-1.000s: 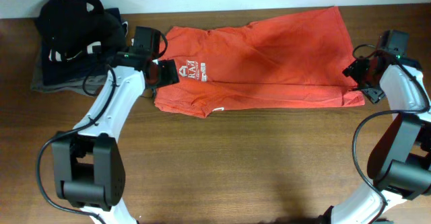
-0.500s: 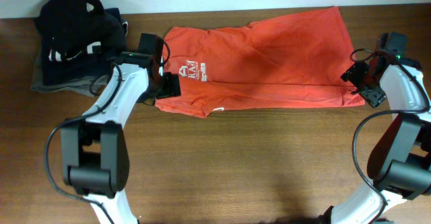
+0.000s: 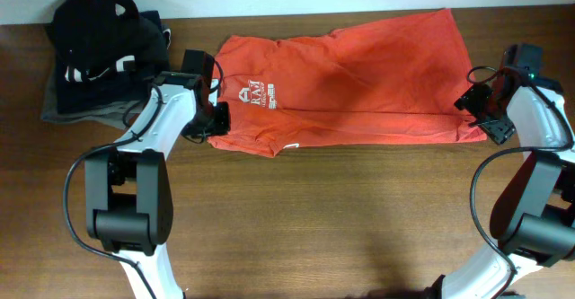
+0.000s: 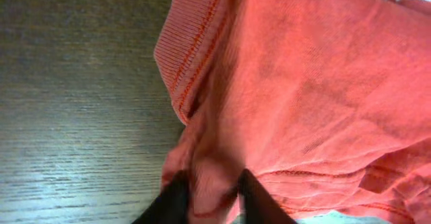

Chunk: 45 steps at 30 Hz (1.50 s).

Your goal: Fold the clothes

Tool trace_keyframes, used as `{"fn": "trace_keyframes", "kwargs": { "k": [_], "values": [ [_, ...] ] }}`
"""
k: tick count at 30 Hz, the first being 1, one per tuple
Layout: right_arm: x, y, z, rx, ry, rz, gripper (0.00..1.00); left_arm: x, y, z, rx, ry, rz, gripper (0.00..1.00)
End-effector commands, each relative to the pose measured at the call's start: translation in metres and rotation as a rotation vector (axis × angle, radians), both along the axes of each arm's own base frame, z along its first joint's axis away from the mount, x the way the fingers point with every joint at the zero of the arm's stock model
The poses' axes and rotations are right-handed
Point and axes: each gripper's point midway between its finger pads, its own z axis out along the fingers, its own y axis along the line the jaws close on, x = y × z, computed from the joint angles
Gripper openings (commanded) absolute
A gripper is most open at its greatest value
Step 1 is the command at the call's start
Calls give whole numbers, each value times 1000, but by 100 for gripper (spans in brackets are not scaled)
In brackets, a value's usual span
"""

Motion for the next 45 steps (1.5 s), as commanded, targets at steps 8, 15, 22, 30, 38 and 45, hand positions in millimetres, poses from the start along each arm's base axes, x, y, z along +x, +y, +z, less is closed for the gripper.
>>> {"fn": "trace_keyframes", "kwargs": {
  "k": [8,15,22,30,38,45],
  "values": [
    [6,-2,7,-10,-16,7,85,15,-7,17,-36,-46,-14,1],
    [5,-2,6,-9,-15,7,85,44,-12,51,-53,-147,-16,1],
    [5,-2,6,-9,-15,7,85,67,-15,60,-68,-244,-14,1],
    [1,0,5,-3,2,7,85,107,-21,70,-90,-408,-17,1],
    [-4,2,3,6,24,7,85,125,-23,38,-91,-421,-17,8],
    [-5,2,3,8,30,7,85,130,-8,25,-3,-425,17,66]
  ]
}}
